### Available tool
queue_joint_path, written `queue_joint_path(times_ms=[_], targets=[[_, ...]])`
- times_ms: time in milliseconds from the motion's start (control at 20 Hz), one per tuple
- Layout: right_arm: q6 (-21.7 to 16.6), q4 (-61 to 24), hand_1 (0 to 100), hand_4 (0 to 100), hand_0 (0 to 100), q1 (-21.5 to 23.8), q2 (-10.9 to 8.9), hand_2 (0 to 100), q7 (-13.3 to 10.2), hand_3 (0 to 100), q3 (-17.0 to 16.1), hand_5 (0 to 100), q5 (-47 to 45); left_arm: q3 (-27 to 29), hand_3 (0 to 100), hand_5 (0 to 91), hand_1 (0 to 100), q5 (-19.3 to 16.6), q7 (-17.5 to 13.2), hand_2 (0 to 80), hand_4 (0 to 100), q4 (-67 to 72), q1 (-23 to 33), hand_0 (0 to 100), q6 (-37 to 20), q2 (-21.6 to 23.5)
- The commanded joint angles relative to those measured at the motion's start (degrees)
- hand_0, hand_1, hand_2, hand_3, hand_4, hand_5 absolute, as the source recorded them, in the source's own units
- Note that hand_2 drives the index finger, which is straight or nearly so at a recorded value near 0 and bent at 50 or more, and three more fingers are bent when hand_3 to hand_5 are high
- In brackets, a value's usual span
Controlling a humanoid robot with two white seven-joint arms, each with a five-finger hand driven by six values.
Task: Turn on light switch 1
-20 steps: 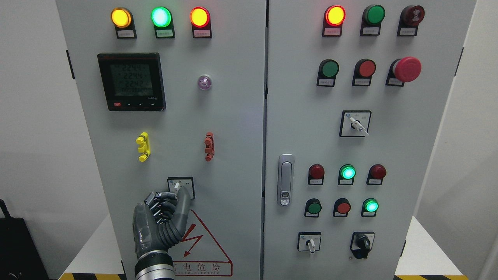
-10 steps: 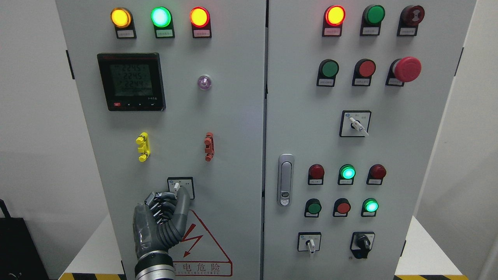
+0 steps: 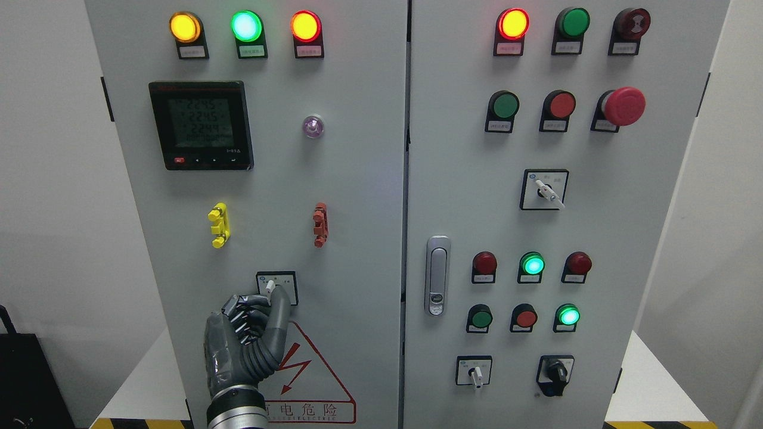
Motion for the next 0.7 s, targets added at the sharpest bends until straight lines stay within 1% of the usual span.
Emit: queue_joint_path(times_ms=[0,652], targets=[[0.0,0.0,0,0,5,0.0,0.0,0,0.0,0,0.0,0,0.0,0.0,88,80.0,49,0.0,0.0,59.7,90,0.0,0.1,77,-0.1,0.0],[0.0,0.0,0,0,5,0.0,0.0,0,0.0,0,0.0,0,0.0,0.0,89,79.4,51,0.0,0.0,59.9,91,0.0,0.0,88,-0.1,0.0]])
